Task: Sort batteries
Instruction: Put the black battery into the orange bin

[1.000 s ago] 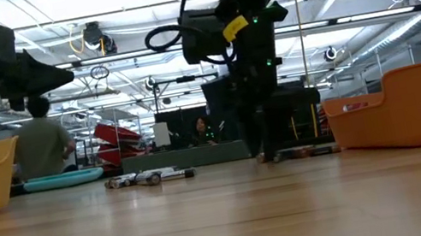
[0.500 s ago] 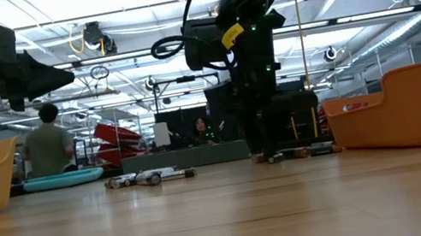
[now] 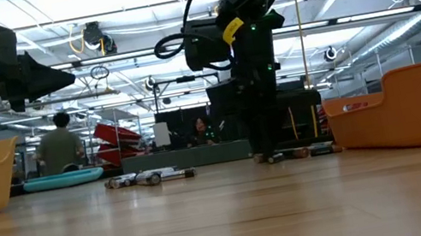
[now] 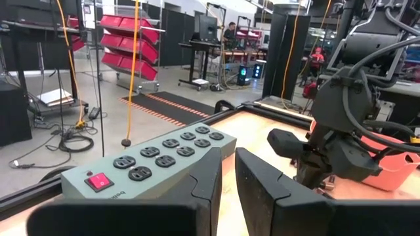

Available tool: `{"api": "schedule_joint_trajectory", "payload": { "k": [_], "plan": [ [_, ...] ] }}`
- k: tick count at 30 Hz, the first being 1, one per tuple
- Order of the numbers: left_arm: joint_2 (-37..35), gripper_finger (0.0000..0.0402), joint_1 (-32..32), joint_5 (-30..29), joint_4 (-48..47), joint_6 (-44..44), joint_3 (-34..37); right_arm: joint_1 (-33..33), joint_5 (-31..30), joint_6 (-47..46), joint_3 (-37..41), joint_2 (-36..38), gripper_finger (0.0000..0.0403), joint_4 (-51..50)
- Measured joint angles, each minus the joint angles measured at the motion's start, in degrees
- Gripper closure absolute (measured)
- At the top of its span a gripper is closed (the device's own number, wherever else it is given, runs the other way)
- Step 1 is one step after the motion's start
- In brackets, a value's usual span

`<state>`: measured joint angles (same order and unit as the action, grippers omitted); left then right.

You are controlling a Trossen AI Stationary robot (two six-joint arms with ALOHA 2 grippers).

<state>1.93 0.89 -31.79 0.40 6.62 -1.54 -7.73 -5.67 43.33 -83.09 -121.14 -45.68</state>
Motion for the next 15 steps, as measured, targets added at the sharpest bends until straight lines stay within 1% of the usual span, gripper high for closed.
{"api": "schedule_joint_trajectory", "payload": {
  "k": [5,15],
  "plan": [
    [0.0,0.0347,0.0,0.0,0.0,0.0,0.0,0.0,-0.2,-0.5,-0.4,0.6,0.0383,-0.7],
    [0.0,0.0347,0.0,0.0,0.0,0.0,0.0,-1.4,-0.8,-2.8,-5.6,3.4,0.0383,-6.9]
  ]
}}
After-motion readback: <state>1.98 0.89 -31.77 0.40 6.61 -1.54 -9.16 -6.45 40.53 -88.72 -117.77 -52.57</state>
